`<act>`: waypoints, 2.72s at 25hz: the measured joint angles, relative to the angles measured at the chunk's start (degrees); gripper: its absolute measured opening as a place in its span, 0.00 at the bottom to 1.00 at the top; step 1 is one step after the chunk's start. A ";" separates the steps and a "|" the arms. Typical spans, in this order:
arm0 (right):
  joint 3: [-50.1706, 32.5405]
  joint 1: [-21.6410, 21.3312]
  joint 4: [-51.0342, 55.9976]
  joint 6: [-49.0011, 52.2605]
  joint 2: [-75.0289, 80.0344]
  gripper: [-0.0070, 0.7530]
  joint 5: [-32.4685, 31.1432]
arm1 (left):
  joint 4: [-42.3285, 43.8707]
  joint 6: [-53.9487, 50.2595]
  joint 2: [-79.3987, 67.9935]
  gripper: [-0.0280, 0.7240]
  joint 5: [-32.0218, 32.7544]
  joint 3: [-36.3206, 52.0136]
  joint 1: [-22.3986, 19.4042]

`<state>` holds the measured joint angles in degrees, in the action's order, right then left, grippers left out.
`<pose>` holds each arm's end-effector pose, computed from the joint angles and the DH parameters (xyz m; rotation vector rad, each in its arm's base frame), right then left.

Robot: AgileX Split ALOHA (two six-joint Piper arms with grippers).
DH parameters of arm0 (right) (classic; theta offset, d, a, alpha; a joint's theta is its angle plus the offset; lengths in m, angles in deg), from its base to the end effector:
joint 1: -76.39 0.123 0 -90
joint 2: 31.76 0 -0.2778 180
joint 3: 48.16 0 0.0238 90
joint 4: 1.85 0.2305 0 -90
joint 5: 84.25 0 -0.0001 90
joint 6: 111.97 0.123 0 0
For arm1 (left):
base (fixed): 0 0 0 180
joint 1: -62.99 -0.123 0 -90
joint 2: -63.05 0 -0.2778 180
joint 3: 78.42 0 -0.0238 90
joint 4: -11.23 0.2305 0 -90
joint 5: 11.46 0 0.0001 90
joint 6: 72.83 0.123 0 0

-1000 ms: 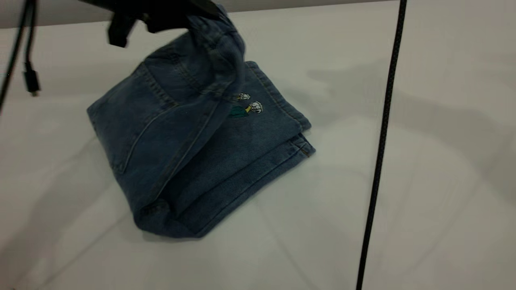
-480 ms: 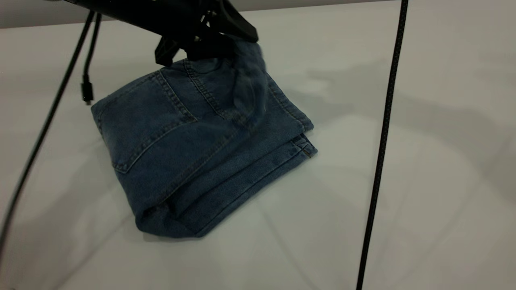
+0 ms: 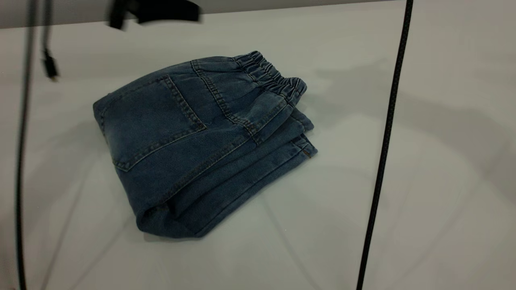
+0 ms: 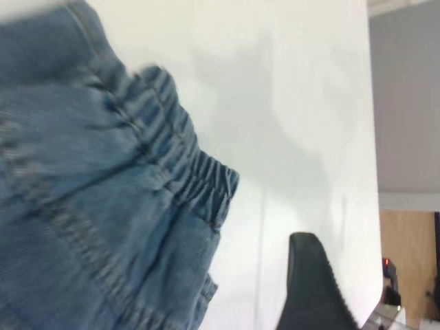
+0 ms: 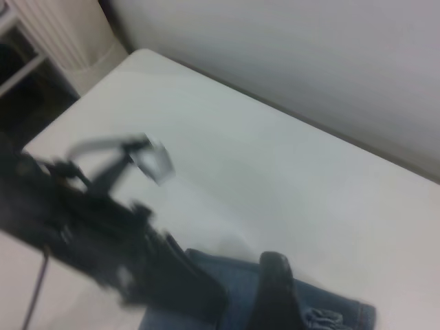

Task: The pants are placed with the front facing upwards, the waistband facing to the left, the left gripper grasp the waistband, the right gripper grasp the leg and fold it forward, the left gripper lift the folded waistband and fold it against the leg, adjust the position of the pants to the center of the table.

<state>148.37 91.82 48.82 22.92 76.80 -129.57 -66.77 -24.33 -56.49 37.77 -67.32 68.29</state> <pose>0.3714 0.1728 0.3435 -0.6971 2.0385 0.7414 0.3656 -0.1255 0.1657 -0.0408 2.4880 -1.2550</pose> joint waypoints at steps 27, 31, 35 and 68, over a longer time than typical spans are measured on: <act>2.91 27.08 -35.25 25.06 27.03 0.63 5.49 | 6.72 0.99 34.31 0.56 6.32 0.07 -16.06; 7.51 29.89 -48.42 36.00 31.04 0.63 4.46 | 6.56 2.09 34.31 0.56 6.40 0.07 -16.06; 12.36 29.71 -54.61 39.12 35.45 0.63 3.75 | 6.23 2.09 34.31 0.56 6.40 0.07 -16.06; 16.64 24.93 -52.44 73.62 43.32 0.61 -20.21 | 3.90 2.21 34.31 0.56 9.11 0.07 -16.01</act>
<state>165.02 116.75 -3.63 96.55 120.12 -149.79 -62.88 -22.11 -22.18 46.88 -67.25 52.28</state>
